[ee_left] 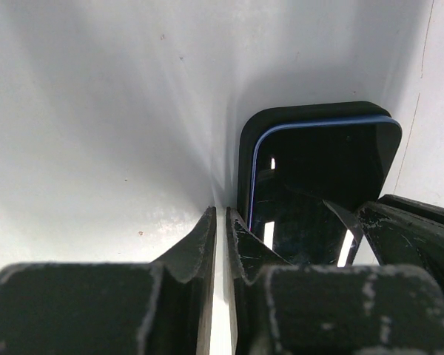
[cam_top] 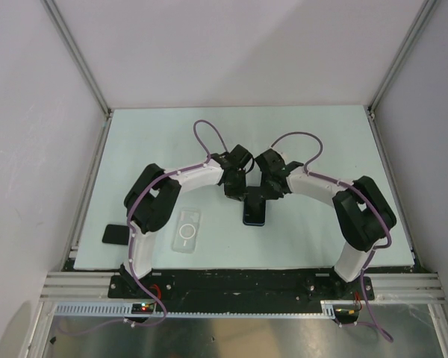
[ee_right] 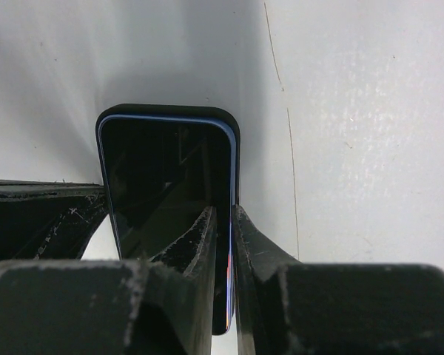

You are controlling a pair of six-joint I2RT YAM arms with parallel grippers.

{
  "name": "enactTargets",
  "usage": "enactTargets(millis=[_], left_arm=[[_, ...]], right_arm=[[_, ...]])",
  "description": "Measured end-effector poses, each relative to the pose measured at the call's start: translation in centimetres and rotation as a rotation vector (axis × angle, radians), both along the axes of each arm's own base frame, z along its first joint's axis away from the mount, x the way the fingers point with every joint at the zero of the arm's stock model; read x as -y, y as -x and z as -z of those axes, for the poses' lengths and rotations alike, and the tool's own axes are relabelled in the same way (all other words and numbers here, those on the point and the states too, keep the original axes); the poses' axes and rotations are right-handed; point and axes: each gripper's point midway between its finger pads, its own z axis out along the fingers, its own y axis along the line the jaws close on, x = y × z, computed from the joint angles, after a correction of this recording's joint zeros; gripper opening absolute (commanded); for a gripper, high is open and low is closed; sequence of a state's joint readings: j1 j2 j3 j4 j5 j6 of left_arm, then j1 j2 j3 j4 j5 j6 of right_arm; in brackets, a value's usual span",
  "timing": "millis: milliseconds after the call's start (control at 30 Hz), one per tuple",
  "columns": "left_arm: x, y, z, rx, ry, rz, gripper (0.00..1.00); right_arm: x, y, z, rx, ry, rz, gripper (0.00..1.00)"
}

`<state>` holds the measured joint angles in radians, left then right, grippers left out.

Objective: Put the phone into the phone case

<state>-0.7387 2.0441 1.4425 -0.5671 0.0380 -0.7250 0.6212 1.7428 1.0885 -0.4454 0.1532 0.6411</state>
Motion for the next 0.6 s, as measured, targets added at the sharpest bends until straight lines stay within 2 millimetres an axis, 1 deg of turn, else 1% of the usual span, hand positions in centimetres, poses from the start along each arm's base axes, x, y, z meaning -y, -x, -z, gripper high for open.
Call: enactTargets(millis=[67, 133, 367, 600], left_arm=[[0.0, 0.0, 0.0, 0.0, 0.0, 0.0, 0.13], [0.0, 0.0, 0.0, 0.0, -0.001, -0.001, 0.14], [-0.3, -0.2, -0.1, 0.0, -0.002, -0.005, 0.19], [-0.9, -1.1, -1.3, 0.029, 0.012, -0.008, 0.24]], right_arm=[[0.0, -0.1, 0.0, -0.011, 0.013, -0.008, 0.17], [0.0, -0.2, -0.1, -0.024, 0.024, -0.013, 0.21], [-0.4, -0.6, -0.2, -0.017, 0.019, -0.032, 0.41], [-1.0, -0.8, -0.7, -0.002, -0.003, -0.063, 0.48]])
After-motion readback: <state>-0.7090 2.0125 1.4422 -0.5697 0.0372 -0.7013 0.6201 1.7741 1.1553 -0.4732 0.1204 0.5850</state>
